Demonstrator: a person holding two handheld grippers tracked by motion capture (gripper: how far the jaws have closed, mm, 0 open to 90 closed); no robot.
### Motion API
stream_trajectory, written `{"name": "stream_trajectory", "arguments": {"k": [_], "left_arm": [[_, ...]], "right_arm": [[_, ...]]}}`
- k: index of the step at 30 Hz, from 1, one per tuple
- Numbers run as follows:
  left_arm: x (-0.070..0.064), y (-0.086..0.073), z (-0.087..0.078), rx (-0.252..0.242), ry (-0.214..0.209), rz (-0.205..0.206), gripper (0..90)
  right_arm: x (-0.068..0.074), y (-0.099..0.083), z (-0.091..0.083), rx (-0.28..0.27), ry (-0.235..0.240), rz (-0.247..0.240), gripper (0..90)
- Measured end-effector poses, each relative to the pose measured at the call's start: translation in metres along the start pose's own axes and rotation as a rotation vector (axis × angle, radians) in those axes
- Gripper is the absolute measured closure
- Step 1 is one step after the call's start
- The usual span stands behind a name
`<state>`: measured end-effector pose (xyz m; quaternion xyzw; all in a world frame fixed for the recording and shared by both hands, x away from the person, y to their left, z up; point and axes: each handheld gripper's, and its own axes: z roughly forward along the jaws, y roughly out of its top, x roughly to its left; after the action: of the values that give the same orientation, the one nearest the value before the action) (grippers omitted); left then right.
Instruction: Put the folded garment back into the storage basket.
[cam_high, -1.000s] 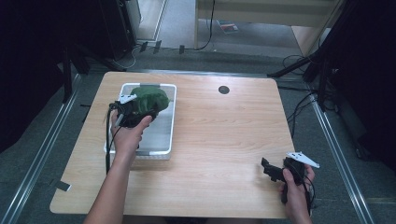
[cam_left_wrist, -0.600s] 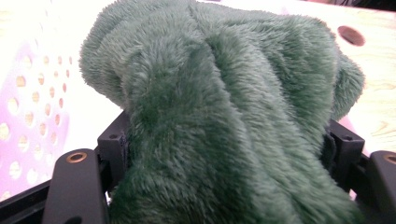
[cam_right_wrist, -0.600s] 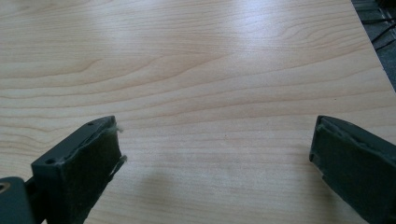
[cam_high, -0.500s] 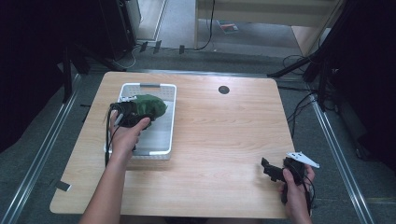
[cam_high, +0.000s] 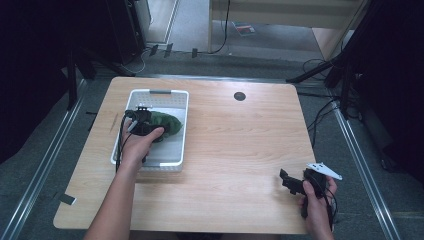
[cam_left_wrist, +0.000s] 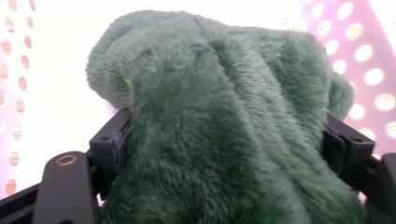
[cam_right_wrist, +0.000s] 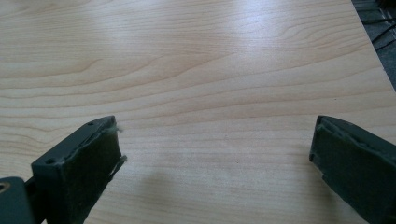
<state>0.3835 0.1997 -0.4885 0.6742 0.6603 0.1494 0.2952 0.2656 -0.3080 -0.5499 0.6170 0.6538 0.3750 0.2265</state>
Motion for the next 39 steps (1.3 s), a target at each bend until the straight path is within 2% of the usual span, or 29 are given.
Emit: {"name": "stream_trajectory", "arguments": {"k": [5, 6, 10, 13, 15, 19, 20, 23, 25, 27, 31, 35, 39], "left_arm": [[0.002, 0.003, -0.003, -0.001, -0.016, -0.026, 14.2], [0.002, 0.003, -0.004, 0.000, -0.012, -0.020, 13.6], [0.003, 0.008, -0.011, -0.014, -0.014, -0.040, 7.8], [0.005, 0.010, -0.022, -0.041, -0.050, -0.040, 2.2], [0.005, 0.010, -0.029, -0.062, -0.064, -0.053, 1.9], [0.003, 0.007, -0.045, -0.107, -0.098, -0.034, 1.9], [0.002, 0.006, -0.049, -0.125, -0.106, -0.020, 1.9], [0.001, -0.001, -0.064, -0.188, -0.143, -0.010, 1.9], [0.002, -0.006, -0.073, -0.223, -0.154, 0.014, 1.9], [0.004, -0.012, -0.080, -0.252, -0.160, 0.018, 1.9], [0.008, -0.023, -0.094, -0.311, -0.176, 0.006, 1.9], [0.014, -0.035, -0.107, -0.350, -0.168, 0.024, 1.9], [0.027, -0.048, -0.116, -0.389, -0.170, 0.001, 1.9]], "right_arm": [[0.000, 0.000, 0.000, -0.002, -0.001, -0.001, 1.9], [0.000, 0.000, 0.000, 0.000, -0.001, 0.001, 1.9], [0.000, 0.000, 0.000, -0.001, -0.001, -0.001, 1.9], [0.000, 0.000, 0.000, -0.003, -0.002, -0.002, 1.9], [0.000, 0.000, 0.000, -0.003, -0.003, -0.001, 1.9], [0.000, 0.000, 0.000, -0.004, -0.003, -0.004, 1.9], [0.000, 0.000, 0.000, -0.003, -0.003, -0.003, 1.9], [0.000, 0.000, 0.000, -0.002, -0.004, -0.005, 1.9], [0.000, 0.000, 0.000, -0.001, -0.003, -0.006, 1.9], [0.000, 0.000, 0.000, -0.005, -0.004, -0.006, 1.9], [0.000, 0.000, 0.000, -0.007, -0.004, 0.000, 1.9], [0.001, 0.000, 0.000, -0.004, -0.004, -0.004, 1.8], [0.000, 0.000, 0.000, -0.004, -0.005, -0.004, 1.9]]}}
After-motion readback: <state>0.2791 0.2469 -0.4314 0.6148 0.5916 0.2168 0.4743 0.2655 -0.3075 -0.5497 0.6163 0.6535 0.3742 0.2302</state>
